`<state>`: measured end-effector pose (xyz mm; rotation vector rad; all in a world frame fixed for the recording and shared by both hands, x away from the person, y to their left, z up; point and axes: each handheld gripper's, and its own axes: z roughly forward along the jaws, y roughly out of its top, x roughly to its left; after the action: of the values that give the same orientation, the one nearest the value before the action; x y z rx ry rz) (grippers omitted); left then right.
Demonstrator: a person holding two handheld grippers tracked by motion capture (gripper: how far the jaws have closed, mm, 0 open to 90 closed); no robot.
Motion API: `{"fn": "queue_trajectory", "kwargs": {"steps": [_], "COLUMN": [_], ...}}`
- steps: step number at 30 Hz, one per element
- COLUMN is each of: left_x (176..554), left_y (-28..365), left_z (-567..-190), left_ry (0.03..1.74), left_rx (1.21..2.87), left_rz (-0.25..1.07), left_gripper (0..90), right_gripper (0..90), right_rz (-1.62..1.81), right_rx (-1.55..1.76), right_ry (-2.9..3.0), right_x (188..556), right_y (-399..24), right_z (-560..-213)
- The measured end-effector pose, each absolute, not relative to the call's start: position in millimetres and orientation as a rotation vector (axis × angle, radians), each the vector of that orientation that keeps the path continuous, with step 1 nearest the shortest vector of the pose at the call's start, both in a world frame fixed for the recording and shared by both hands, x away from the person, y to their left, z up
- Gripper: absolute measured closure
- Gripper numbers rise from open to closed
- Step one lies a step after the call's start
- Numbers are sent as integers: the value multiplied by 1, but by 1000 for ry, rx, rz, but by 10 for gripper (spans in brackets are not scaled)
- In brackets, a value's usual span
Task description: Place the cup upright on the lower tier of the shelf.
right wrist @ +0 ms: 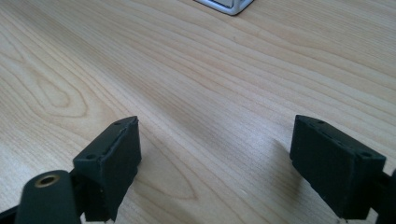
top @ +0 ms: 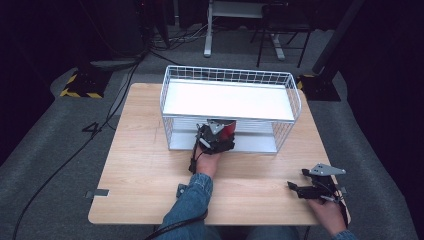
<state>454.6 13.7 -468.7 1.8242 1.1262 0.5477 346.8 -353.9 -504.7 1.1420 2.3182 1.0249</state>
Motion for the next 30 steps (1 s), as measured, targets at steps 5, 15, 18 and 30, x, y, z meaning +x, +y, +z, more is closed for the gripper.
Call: {"fn": "queue_trajectory", "kwargs": {"steps": [5, 15, 18, 30], "left_x": [460, 465, 466, 461], "left_y": [4, -2, -3, 7], "left_z": [-474, -479, -480, -474], "left_ry": [1171, 1175, 1185, 1200], "left_rx": [1826, 1831, 1836, 1799], "left_rz": [560, 581, 561, 549], "left_gripper": [172, 170, 162, 0], "right_gripper": [168, 168, 168, 168], "right_rz": [1025, 1025, 1025, 1025], "right_rx": [1137, 1137, 1137, 1137], "right_ry": [2323, 2323, 2323, 2323], "right_x": [347, 347, 347, 347], "right_y": [-354, -354, -354, -354], "right_z": [-505, -505, -505, -505]}}
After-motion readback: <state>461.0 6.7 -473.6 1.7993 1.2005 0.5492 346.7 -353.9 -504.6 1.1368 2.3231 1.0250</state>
